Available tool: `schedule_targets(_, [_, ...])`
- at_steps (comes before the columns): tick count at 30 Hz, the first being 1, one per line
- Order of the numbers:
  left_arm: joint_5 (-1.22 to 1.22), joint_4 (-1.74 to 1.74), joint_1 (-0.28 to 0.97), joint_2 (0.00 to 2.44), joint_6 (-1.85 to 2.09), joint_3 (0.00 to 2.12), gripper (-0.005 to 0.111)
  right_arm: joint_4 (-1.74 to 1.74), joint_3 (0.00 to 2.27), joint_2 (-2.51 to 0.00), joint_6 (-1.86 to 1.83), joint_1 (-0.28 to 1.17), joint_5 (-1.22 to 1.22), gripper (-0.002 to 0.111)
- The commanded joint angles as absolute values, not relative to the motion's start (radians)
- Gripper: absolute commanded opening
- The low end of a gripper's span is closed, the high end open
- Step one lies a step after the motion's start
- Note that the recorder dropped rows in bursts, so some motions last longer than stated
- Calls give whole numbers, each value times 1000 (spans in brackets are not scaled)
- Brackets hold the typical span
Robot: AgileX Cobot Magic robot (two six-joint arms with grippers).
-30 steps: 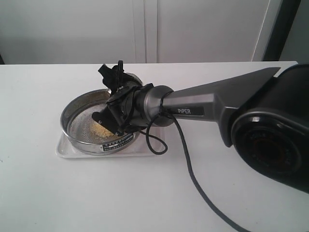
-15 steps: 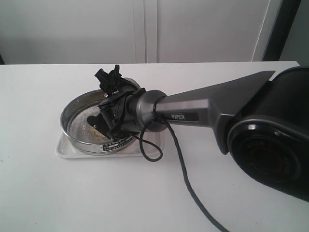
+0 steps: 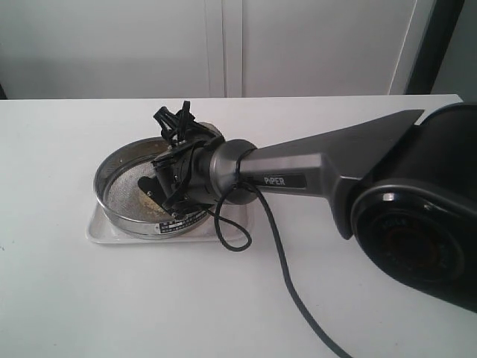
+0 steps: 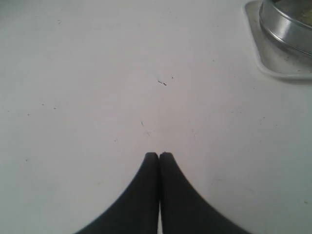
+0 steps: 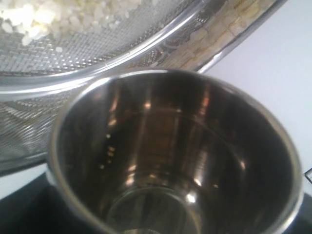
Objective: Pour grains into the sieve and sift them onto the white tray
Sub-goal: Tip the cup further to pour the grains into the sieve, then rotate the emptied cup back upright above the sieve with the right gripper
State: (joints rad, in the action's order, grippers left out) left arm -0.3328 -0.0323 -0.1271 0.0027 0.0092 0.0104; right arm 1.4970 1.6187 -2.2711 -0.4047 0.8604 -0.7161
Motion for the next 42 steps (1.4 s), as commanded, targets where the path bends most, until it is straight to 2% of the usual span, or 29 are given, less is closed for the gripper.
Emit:
schedule_targets(1, [-341,-36,-127,0,0,0,0,1494,1615,-2264,-418,866,-721,0])
schedule_targets(11, [-341,-36,-127,0,0,0,0,1452,1615,-2264,-424,866,-786,0])
schedule_targets(20, [-341,-36,-127,0,0,0,0,1407,1615,-2264,-563,866,-748,0])
schedule_targets(42, [-341,-36,-127,0,0,0,0,1652,1619,-2217,-533,872,-645,0])
